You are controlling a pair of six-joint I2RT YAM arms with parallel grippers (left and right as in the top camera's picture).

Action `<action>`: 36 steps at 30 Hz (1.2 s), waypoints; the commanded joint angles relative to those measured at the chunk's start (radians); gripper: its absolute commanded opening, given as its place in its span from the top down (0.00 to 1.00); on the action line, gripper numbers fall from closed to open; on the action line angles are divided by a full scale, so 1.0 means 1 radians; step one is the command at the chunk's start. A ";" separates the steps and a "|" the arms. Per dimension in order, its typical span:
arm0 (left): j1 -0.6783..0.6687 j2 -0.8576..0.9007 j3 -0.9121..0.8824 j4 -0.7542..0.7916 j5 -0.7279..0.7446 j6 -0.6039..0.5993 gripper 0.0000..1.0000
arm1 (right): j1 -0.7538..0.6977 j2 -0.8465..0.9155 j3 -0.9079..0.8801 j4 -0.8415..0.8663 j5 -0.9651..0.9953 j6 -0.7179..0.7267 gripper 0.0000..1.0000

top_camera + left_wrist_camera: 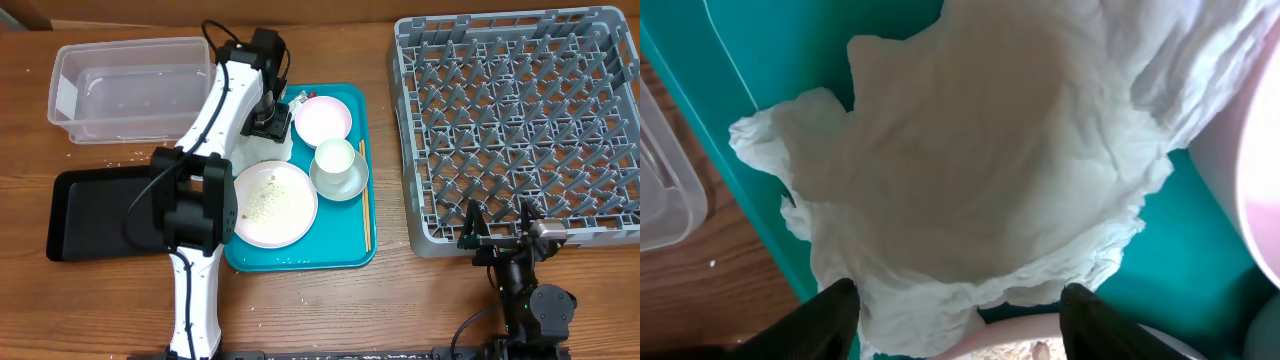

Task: Sort waste into correct bins and load items into the dishwasher
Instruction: 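Grasp the crumpled white tissue with the left gripper and lift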

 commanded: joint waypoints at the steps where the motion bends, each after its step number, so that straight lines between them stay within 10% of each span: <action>1: 0.000 0.010 0.013 0.006 -0.015 -0.011 0.37 | -0.006 -0.011 -0.010 0.005 0.000 -0.005 0.00; 19: 0.000 0.010 0.006 0.022 -0.031 -0.011 0.96 | -0.006 -0.011 -0.010 0.005 0.000 -0.005 0.00; 36: 0.000 -0.021 0.208 -0.253 -0.027 -0.163 0.96 | -0.006 -0.011 -0.010 0.005 0.000 -0.005 0.00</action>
